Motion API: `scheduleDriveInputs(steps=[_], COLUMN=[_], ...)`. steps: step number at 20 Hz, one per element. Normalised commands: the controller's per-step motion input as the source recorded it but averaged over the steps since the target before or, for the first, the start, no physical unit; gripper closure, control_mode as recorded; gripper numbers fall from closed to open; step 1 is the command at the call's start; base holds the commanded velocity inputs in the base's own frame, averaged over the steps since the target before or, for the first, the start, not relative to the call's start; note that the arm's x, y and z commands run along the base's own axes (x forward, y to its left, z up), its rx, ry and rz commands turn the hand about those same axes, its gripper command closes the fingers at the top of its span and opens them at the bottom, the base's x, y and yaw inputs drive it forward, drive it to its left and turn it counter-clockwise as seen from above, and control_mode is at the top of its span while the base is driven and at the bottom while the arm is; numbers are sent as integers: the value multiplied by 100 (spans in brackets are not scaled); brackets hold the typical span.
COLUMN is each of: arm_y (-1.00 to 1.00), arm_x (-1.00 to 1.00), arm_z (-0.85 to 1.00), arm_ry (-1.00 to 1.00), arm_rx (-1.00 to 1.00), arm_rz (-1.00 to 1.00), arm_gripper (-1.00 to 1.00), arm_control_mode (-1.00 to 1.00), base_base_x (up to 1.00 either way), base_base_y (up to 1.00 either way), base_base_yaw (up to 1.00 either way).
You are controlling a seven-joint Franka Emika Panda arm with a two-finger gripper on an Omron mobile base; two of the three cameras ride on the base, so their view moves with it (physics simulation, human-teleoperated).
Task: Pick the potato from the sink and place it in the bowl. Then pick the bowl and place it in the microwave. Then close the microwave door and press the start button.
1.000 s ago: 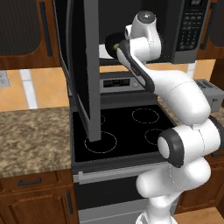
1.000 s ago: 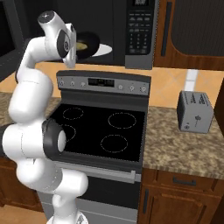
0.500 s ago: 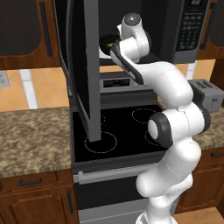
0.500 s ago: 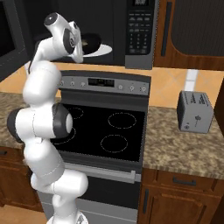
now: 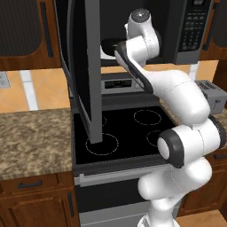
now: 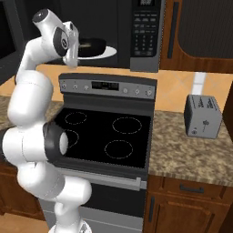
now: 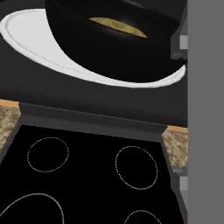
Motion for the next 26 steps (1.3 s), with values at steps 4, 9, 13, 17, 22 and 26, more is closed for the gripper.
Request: scheduleDriveInputs(steps=[4, 9, 13, 17, 22, 26], arm_y=[-10, 0, 0, 34, 29, 0], arm_x=[-100, -100, -100, -100, -100, -100], arm_z=[-63, -67, -89, -54, 0, 8], arm_ry=[-9, -6, 0, -11, -20, -13], arm_rx=[13, 9, 2, 1, 6, 13], arm_rz=[-3, 0, 0, -3, 0, 0], arm_gripper=[-100, -100, -100, -100, -100, -100], arm_control_mode=[-100, -100, -100, -100, -100, -100], base_base_x=[0, 0, 0, 0, 0, 0], base_base_y=[0, 0, 0, 0, 0, 0], base_base_yaw=[0, 0, 0, 0, 0, 0])
